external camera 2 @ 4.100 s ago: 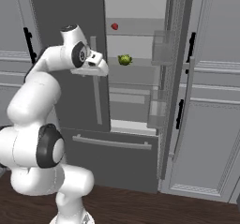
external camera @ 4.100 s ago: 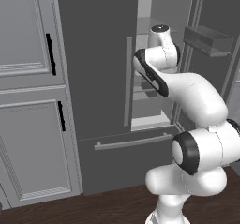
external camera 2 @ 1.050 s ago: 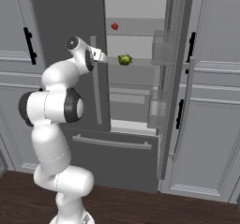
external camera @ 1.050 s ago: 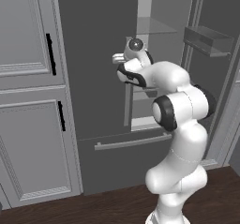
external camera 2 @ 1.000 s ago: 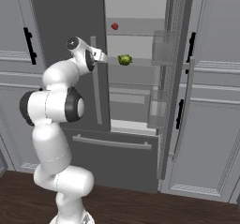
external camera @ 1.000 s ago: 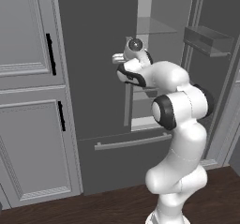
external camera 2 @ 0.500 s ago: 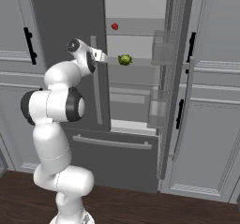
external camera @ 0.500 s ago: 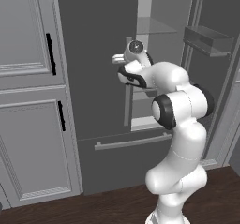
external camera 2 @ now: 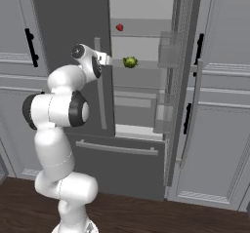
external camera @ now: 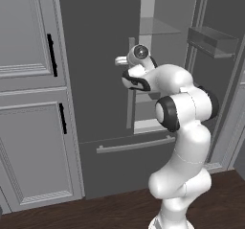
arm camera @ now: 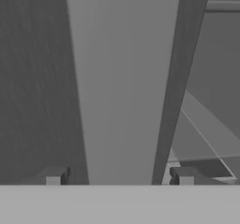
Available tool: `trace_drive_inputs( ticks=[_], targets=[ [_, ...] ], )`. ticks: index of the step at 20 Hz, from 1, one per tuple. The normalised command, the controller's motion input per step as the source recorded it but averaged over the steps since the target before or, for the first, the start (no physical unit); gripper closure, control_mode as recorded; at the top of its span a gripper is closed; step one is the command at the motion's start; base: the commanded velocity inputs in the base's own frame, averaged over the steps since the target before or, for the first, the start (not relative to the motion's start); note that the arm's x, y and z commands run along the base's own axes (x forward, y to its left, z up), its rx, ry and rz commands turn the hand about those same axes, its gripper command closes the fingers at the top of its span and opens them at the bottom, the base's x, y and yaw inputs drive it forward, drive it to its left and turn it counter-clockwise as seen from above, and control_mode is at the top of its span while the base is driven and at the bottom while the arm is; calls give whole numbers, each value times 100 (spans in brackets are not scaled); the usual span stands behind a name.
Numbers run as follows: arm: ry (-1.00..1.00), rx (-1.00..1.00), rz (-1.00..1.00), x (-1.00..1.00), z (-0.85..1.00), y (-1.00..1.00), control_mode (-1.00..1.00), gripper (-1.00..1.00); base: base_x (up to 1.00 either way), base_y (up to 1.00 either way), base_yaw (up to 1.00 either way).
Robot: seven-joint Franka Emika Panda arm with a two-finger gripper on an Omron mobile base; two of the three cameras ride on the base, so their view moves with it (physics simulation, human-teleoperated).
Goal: Take the strawberry from the fridge and place it on top of the pancake, located on the dining counter.
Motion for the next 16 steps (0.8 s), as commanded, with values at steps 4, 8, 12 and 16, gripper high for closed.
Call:
trace_drive_inputs(
  ticks=[4,8,12,16],
  targets=[
    [0,0,-1,3,0,0,-100,100,0,0,0],
    [0,0,-10,-13,0,1,-100,100,0,0,0],
    [0,0,-26,-44,-5,25,-100,100,0,0,0],
    [0,0,-33,-70,-6,21,-100,100,0,0,0]
  ],
)
